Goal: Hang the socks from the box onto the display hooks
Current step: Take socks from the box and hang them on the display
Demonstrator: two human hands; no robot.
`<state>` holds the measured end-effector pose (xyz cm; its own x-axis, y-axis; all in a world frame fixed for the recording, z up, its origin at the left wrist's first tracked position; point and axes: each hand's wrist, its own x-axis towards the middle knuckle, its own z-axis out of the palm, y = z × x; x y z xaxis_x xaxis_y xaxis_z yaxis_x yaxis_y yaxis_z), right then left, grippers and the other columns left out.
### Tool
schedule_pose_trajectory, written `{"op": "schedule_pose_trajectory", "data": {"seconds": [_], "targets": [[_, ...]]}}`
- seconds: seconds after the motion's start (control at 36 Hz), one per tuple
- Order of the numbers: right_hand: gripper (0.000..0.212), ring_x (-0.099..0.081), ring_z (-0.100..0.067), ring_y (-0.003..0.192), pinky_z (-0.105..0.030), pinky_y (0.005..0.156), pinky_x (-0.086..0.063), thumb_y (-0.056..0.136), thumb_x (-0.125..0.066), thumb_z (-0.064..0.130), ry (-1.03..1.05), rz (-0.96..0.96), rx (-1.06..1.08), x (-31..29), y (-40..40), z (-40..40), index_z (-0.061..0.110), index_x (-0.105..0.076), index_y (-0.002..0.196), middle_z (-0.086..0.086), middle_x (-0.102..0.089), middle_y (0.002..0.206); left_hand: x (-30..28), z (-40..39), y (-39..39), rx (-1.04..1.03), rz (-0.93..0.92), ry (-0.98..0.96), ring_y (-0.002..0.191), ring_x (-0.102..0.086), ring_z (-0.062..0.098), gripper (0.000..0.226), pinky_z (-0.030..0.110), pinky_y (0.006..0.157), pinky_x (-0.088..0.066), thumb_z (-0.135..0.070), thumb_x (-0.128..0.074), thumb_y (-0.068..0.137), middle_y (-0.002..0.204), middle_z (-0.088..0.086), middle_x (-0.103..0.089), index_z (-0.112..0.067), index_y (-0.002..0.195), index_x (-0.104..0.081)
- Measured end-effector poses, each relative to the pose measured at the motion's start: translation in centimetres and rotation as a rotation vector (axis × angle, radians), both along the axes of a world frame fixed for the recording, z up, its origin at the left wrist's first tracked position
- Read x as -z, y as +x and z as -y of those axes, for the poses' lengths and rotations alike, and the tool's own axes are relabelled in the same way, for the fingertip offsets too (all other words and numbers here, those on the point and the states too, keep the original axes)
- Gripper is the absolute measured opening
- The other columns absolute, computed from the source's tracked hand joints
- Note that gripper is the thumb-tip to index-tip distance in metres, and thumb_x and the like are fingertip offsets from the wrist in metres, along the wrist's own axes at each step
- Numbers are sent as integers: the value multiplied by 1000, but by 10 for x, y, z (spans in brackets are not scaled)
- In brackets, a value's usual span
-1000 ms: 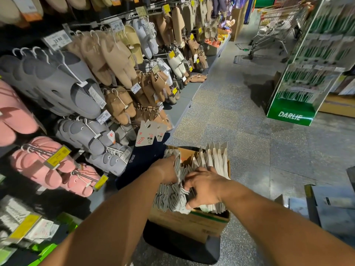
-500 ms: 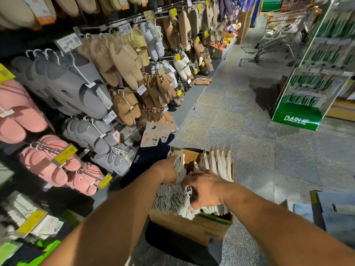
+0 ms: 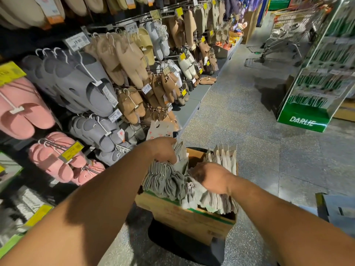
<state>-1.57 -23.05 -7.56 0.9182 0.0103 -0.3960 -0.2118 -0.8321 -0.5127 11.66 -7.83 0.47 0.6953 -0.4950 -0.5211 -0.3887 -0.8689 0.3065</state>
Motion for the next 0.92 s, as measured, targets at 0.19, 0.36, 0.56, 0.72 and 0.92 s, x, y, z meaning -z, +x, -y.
{"op": "schedule_pose_trajectory", "data": {"seconds": [0.19, 0.36, 0.56, 0.72, 0.92], "targets": [[50, -64, -12, 100, -25, 78, -57, 94, -44, -2, 94, 49, 73, -21, 2, 5, 32, -64, 124, 1, -62, 133, -20, -5, 3, -39, 9, -47, 126, -55, 32, 87, 27, 87, -48, -12, -68, 88, 156, 13, -40, -20, 160, -21], [44, -68, -24, 100, -34, 76, -60, 92, -43, -7, 111, 125, 141, -31, 7, 11, 17, -67, 121, -9, -65, 124, -32, -9, 2, -62, 12, -80, 134, -48, 32, 87, 33, 100, -46, -12, -69, 88, 161, 12, -32, -24, 160, -22], [18, -67, -26, 88, -39, 80, -58, 99, -51, 13, 456, 201, 466, -72, 27, 17, 10, -68, 105, -13, -70, 113, -56, -9, 7, -148, 11, -233, 143, -36, 31, 92, 45, 114, -39, -15, -77, 82, 163, 7, -28, -33, 157, -28], [56, -57, -31, 84, -37, 68, -51, 95, -38, 68, 859, -36, 549, -122, 39, -16, 15, -56, 100, -14, -59, 92, -69, 1, -10, -162, 260, -217, 129, -51, 36, 115, 46, 103, -49, -22, -78, 78, 151, 18, -44, -31, 160, 3], [79, -73, -24, 83, -33, 61, -60, 82, -65, 65, 1165, 57, 682, -126, 66, -73, 15, -46, 140, -17, -65, 119, -70, -12, -29, -324, 422, -346, 106, -59, 28, 87, 36, 89, -47, -19, -60, 97, 134, 13, -57, -22, 160, 1]]}}
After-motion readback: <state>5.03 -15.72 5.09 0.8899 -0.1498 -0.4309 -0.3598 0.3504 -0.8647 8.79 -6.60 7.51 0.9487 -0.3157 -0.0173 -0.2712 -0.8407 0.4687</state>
